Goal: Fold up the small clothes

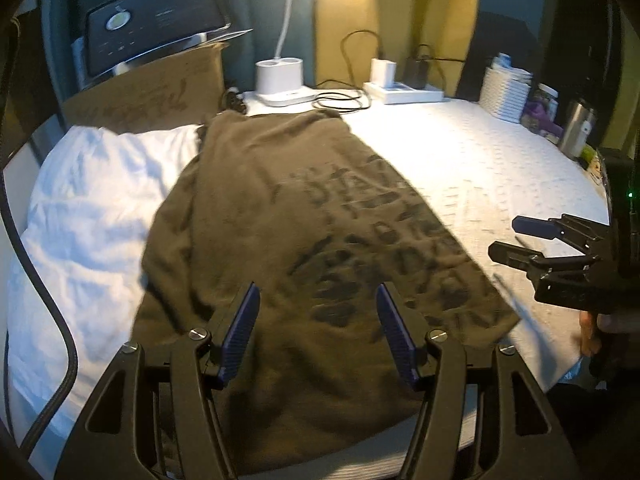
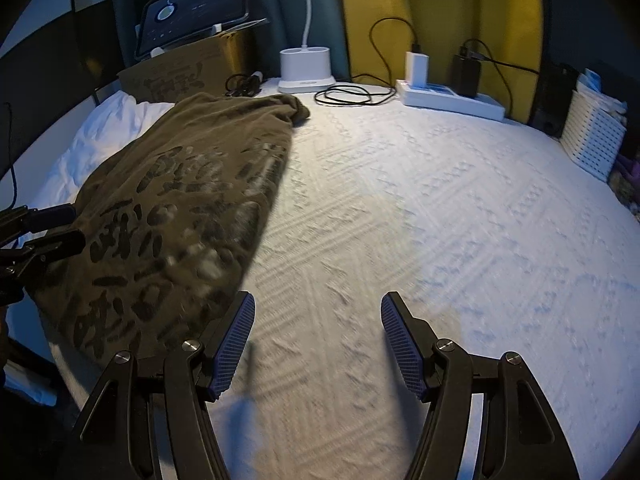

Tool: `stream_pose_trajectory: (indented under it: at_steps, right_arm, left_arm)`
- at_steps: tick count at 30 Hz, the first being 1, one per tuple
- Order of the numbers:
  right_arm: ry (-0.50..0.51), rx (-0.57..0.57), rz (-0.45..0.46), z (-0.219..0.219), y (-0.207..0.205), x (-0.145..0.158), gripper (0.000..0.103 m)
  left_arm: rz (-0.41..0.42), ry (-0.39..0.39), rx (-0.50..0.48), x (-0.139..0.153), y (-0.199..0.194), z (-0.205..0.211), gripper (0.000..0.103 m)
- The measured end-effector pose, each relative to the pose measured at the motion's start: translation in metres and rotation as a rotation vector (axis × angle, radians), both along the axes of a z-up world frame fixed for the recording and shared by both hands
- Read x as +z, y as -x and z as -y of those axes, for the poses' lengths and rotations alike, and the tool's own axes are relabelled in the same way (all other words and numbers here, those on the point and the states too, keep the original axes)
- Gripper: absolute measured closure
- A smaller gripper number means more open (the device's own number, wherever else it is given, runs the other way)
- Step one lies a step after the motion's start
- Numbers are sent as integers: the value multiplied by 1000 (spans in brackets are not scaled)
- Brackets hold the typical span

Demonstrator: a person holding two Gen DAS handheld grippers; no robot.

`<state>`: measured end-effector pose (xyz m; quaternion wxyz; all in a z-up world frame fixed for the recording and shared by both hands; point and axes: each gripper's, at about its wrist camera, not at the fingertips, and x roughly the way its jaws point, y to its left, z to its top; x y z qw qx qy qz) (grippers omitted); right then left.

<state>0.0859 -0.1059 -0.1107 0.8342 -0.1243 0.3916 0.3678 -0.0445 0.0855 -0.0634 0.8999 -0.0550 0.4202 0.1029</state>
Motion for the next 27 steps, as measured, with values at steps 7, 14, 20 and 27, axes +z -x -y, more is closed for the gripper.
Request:
stream_pose_trajectory:
  at_steps: [7,14,20,27]
  right_arm:
    - [-10,-69,11,40,3,3,35]
    - [-32,-151,27,81,4,11,35]
    - [-62,-217,62,116,9,28,35]
    - [-103,-260,121,143,19,57,32]
  left_arm:
    - [-1,6,-45,2,-9,30,42]
    - [39,7,-88,16,-13,63,22]
    - [98,-23,-99,33,-15,84,20]
    - [183,-14,-72,53,-14,94,19]
